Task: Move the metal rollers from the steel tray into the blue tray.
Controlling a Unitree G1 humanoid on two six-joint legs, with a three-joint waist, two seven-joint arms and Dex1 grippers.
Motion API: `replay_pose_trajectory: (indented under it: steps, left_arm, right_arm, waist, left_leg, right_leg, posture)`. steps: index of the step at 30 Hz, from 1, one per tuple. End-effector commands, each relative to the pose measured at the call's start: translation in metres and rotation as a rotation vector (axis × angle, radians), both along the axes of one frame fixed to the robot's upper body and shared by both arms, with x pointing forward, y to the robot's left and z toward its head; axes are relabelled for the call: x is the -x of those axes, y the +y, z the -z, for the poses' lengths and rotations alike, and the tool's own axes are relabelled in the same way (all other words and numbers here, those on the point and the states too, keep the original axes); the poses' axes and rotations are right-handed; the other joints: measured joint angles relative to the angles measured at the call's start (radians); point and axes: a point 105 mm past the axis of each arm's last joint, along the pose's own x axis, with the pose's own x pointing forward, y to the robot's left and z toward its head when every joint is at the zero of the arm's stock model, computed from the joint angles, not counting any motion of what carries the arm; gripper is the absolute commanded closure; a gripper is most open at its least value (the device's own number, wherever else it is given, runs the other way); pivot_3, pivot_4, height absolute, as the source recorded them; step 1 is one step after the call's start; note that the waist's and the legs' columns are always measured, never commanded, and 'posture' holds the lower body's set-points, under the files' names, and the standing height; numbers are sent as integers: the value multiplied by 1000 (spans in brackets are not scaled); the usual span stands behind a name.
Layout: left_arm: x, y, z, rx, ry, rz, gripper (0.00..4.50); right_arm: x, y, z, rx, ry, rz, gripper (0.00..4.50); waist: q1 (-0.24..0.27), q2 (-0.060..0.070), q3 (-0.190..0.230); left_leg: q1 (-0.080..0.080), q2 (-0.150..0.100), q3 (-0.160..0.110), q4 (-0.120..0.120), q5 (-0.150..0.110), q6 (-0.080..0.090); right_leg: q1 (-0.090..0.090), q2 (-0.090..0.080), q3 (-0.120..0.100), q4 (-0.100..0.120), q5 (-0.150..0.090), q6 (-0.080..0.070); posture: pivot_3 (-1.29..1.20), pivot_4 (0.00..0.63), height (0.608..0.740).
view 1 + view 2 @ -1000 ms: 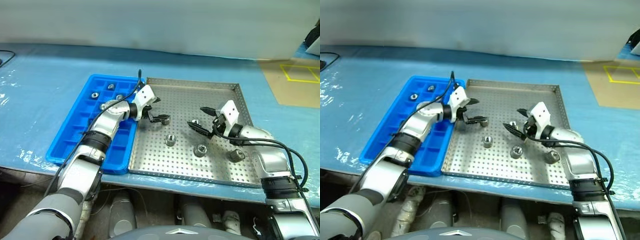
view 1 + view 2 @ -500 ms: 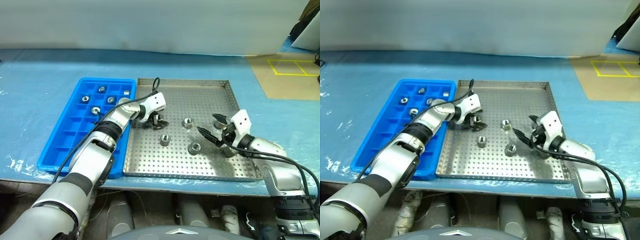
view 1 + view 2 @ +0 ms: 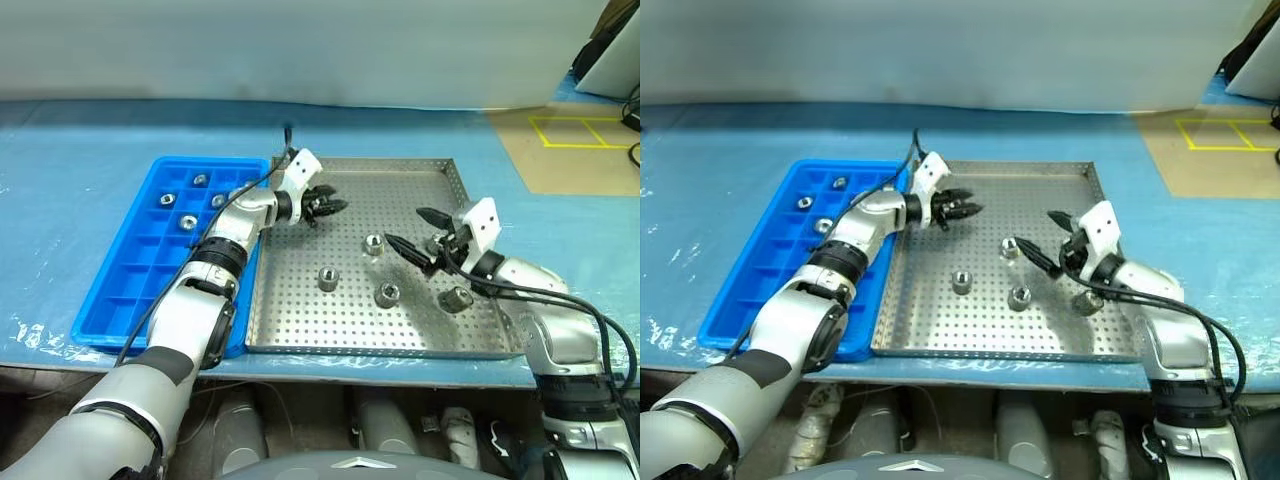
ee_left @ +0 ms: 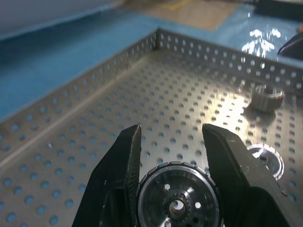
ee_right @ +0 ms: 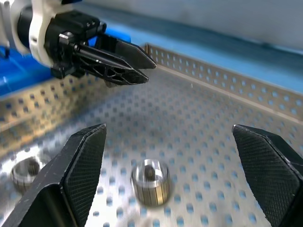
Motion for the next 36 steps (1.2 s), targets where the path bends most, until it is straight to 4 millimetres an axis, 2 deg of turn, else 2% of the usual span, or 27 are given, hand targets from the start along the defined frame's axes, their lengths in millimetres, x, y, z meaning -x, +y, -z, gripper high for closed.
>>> replay_pose_trajectory:
  steps: [1,5,9,12,14,18,22,26,36]
  left_arm:
    - [12,7,-32,167,-93,-43,2809]
    - [25,26,-41,230,-158,-177,2809]
    - [26,66,-56,291,-255,-488,2809]
    - [35,95,-71,343,-310,-678,2809]
    - [43,122,-68,328,-342,-846,2809]
    - [60,176,-45,327,-306,-1164,2809]
    - [72,208,-21,255,-255,-1368,2809]
    - [75,217,-6,216,-204,-1431,2809]
    - [62,212,1,208,-161,-1358,2809]
  right_arm:
    - [-10,20,-17,-78,-12,-107,0]
    - [-25,42,-21,-97,4,-209,0]
    - [-35,65,-16,-62,17,-306,0]
    - [-40,77,-13,-57,32,-359,0]
    - [-42,88,-11,-49,38,-405,0]
    - [-45,103,-11,-33,40,-469,0]
    - [-45,108,-5,-7,45,-502,0]
    - [-44,108,-4,1,45,-511,0]
    - [-44,104,-2,16,46,-504,0]
  waist:
    - [13,0,0]
    - [44,1,0]
    - [79,1,0]
    - [111,1,1]
    - [124,1,1]
    - [142,1,1]
    - [164,1,1]
    - [188,1,1]
    - [201,1,0]
  left_leg:
    - [0,1,0,0,0,0]
    - [-1,3,0,-1,0,0]
    - [-2,3,0,-1,0,-1]
    - [-2,3,-1,-1,0,-1]
    - [-3,3,-1,-1,1,-2]
    - [-4,2,-1,-2,0,-2]
    - [-8,3,-5,-2,2,-4]
    - [-10,3,-6,-1,2,-4]
    - [-16,3,-6,0,3,-5]
  right_leg:
    - [0,0,-1,0,0,0]
    - [0,1,-2,0,0,0]
    - [0,0,-3,1,0,0]
    - [0,-1,-3,1,0,0]
    - [0,-2,-3,0,0,0]
    - [-1,-2,-5,0,0,0]
    - [-2,-2,-6,0,0,0]
    - [-2,-2,-6,0,0,0]
    - [-9,-2,-6,2,0,1]
  posture:
    - [-258,150,740]
    - [-148,150,740]
    - [-23,150,740]
    - [74,150,740]
    - [119,150,740]
    - [170,150,740]
    - [200,150,740]
    - [200,150,740]
    - [179,150,740]
